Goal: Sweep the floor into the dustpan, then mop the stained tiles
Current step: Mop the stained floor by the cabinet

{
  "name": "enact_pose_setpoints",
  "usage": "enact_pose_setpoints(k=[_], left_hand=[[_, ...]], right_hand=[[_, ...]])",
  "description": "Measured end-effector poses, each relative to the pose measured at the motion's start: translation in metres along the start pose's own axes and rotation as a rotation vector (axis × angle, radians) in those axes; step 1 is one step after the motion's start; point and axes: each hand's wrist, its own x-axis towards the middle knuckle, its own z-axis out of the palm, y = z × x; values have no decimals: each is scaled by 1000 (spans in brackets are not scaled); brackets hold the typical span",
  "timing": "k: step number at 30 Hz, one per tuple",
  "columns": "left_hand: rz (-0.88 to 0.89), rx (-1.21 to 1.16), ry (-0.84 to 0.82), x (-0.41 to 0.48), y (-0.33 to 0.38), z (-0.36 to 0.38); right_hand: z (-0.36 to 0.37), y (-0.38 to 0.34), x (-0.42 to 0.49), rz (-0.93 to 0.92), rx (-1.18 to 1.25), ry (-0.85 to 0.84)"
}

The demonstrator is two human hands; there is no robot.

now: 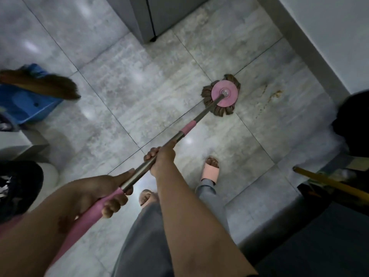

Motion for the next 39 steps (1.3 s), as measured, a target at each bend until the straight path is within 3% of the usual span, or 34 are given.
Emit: enact_pose_setpoints(k=[11,17,26,33,39], left_hand=[[125,-66,-153,71,225,219],[82,-60,-201,84,267,266],[61,-42,-130,65,182,218],[46,23,-29,38,29,137],[-78,36,30,0,-97,54]], right_hand=[[-76,-307,16,-167,-165,101],[-100,-370,16,-137,-177,140],[-101,-266,1,-120,-150,138],[-107,-85,-14,-98,-120,88],[-99,74,-38,-17,-81,33]])
